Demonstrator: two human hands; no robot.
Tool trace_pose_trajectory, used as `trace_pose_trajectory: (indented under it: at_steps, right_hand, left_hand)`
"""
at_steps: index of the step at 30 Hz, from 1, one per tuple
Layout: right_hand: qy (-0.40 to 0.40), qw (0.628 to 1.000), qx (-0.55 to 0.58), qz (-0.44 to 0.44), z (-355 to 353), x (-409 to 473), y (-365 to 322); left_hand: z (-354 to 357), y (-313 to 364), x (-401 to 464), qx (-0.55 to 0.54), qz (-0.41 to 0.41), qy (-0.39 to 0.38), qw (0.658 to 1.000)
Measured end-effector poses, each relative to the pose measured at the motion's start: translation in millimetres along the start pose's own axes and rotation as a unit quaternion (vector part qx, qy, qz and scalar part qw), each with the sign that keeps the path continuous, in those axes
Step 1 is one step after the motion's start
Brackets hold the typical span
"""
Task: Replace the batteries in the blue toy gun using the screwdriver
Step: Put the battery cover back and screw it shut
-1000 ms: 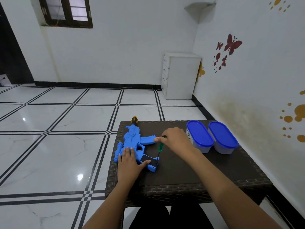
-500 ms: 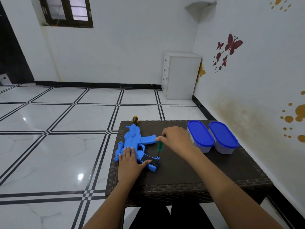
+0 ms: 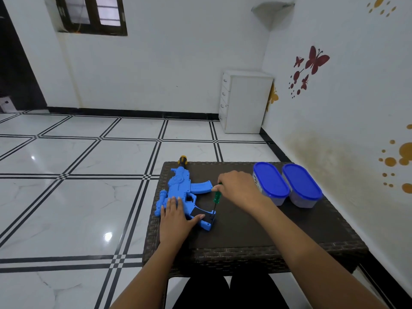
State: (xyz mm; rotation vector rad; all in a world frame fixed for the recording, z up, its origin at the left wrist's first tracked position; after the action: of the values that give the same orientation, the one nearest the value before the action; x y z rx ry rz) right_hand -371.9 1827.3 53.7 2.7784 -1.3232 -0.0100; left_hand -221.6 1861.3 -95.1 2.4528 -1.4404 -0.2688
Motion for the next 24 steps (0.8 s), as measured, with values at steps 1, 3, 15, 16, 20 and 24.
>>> trace_pose_trajectory:
  at_steps: [1, 3, 15, 16, 20, 24]
  right_hand:
    - [-0.001, 1.0, 0.012, 0.0, 0.8, -0.4, 0.1]
    - [-0.013, 0.998, 0.057, -0.021, 2.9, -2.2, -0.3]
    - [0.007, 0.998, 0.016, -0.054, 2.6, -2.6, -5.1]
    - [0.007, 0.999, 0.014, -0.051, 2.4, -2.3, -5.6]
    - [-0.011, 0.999, 0.013, -0.036, 0.1, -3.0, -5.7]
    - [-0.042, 0.993, 0.065, -0.087, -4.4, -8.6, -5.5]
  left_hand:
    - [-0.1, -0.1, 0.2, 0.001, 0.0, -0.001, 1.0]
    - [0.0, -0.1, 0.4, 0.001, 0.0, -0.003, 1.0]
    - [-0.5, 0.6, 0.0, 0.002, 0.0, -0.005, 1.0]
    - [-0.5, 0.6, -0.1, 0.002, 0.001, -0.002, 1.0]
    - [-1.1, 0.2, -0.7, 0.003, 0.001, 0.0, 1.0]
    - [-1.7, 1.3, -1.0, 0.001, 0.0, -0.003, 1.0]
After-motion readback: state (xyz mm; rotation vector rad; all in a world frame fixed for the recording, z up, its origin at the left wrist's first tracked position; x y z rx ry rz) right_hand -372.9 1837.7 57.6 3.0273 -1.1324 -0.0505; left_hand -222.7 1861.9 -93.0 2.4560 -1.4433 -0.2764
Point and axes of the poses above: each hand's wrist, its own x-axis towards the middle knuckle, its own z-axis out of the palm, y = z × x, the point moved 2 cm from there along x, towards the middle knuckle, and after that the axes turned 12 degrees about -z, right-handed, at the moved point
